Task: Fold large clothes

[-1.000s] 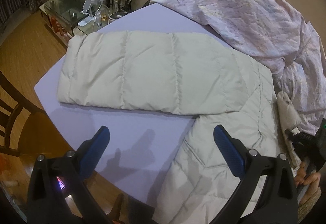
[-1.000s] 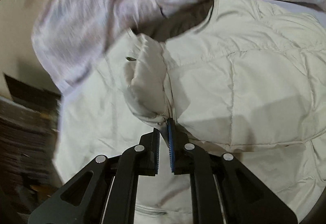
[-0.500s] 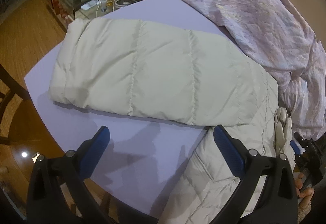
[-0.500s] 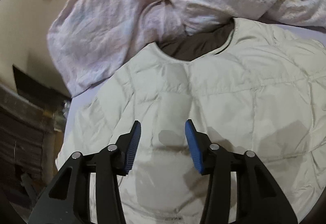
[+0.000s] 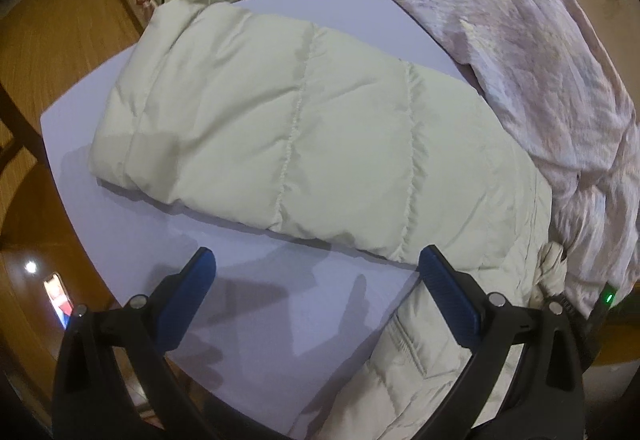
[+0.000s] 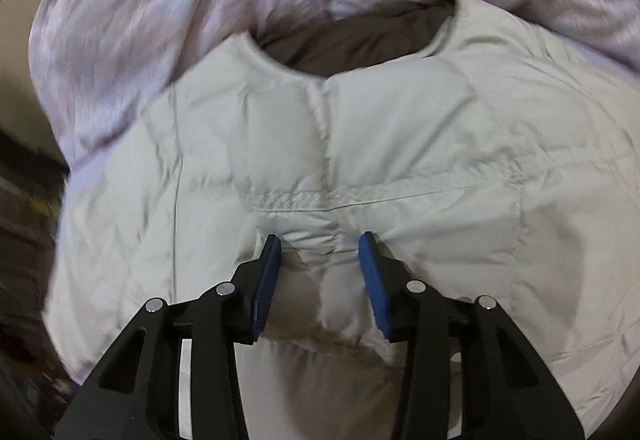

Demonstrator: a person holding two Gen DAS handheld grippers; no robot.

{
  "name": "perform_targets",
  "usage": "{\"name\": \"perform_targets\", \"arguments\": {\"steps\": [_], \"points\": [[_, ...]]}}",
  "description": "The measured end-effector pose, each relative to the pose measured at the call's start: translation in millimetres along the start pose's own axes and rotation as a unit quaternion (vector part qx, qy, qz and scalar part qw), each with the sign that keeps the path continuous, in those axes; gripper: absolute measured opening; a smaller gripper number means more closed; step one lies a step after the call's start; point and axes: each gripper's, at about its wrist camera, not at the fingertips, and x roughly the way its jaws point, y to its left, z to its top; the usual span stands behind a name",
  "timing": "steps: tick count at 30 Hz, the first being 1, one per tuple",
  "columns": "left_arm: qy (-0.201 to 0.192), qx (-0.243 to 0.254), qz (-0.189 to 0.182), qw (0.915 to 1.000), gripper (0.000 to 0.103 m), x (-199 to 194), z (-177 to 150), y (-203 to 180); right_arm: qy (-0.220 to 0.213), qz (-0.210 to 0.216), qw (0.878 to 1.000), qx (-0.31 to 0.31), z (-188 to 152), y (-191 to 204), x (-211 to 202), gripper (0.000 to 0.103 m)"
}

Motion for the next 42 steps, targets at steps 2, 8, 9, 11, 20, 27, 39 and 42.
{"name": "perform_targets", "arguments": {"steps": [2,8,9,11,20,27,39,42], "points": [[-0.001,-0.015,-0.003,0.9999,0.101,2.7,2.1,5.0,-0.008,-0.016,0.999,-0.028,-6.0,7.2,1.2,0.045],[-0.016,-0.07,-0.009,0.9974,0.096,11.9,13.0,21.8,-0.008,-0.013,0.999,-0.031,-5.5,3.4,4.3,0.045],[-0.016,-0.081,-0.013,0.9965,0.093,13.8,14.7,24.7,-0.009,-0.013,0.999,-0.031,-5.2,2.9,4.6,0.045],[-0.029,-0.104,-0.02,0.9939,0.089,14.9,18.1,30.4,-0.01,-0.011,0.999,-0.03,-5.3,3.4,4.8,0.045],[-0.081,-0.19,-0.045,0.9774,0.021,20.8,25.6,65.4,-0.012,-0.008,0.999,-0.029,-6.0,2.7,5.2,0.045],[-0.087,-0.202,-0.08,0.9723,0.005,22.9,28.7,76.3,-0.013,-0.006,0.999,-0.032,-6.8,2.0,3.6,0.046],[-0.176,-0.029,-0.14,0.974,0.002,-43.3,64.2,-15.7,-0.008,0.008,1.0,-0.025,-7.5,-1.1,2.5,0.046],[-0.185,0.037,-0.18,0.9655,0.002,-61.3,63.7,-66.2,-0.005,0.013,1.0,-0.023,-7.2,-3.0,2.1,0.046]]}}
